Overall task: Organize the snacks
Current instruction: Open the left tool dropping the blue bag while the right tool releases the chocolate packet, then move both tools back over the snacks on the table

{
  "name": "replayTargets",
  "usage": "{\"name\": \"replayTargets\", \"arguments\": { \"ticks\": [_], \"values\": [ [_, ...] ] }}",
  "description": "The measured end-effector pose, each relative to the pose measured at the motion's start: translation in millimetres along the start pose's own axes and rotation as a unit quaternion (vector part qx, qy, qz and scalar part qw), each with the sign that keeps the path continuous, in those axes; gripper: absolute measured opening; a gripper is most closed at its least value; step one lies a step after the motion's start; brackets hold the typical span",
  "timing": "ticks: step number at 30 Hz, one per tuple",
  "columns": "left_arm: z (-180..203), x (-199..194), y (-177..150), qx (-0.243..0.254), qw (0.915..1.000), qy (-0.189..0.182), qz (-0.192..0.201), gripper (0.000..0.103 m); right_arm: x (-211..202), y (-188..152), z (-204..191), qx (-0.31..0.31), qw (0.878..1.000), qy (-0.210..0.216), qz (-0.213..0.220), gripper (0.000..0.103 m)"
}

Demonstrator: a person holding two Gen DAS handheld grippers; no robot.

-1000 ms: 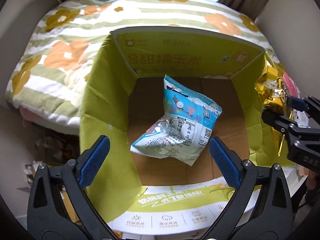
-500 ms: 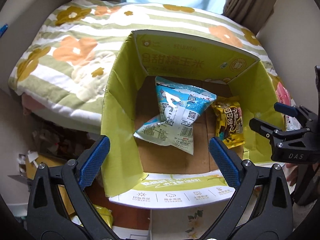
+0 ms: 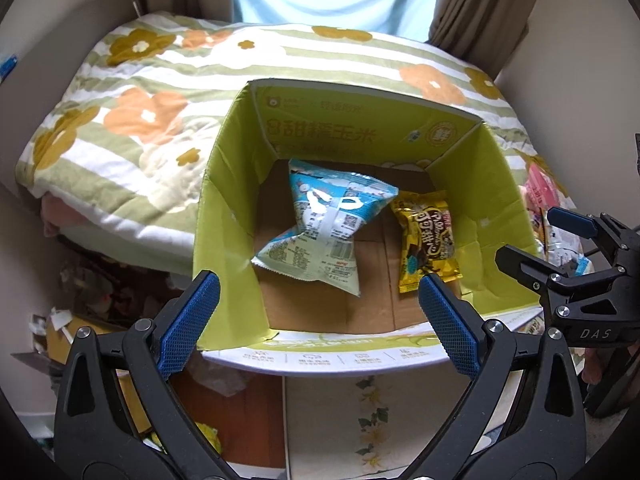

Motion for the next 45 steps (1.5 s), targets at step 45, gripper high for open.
{"name": "replayTargets", "arguments": {
  "ticks": [45],
  "values": [
    [376,44,-68,0.280,0.9568,-0.062,-0.050,0.099,-101,-195,289,0.060,0.996,-0.066,-0.007,0.103]
  ]
}}
Point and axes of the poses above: each gripper's, at about its wrist camera, not at the fingertips, and x roughly the way its jaws point, z to its right, y to its top, the point moved 8 cm from there along x, roughly the way its jaws point, and after that the axes turned 7 degrees about -x, right-handed, at the moved point
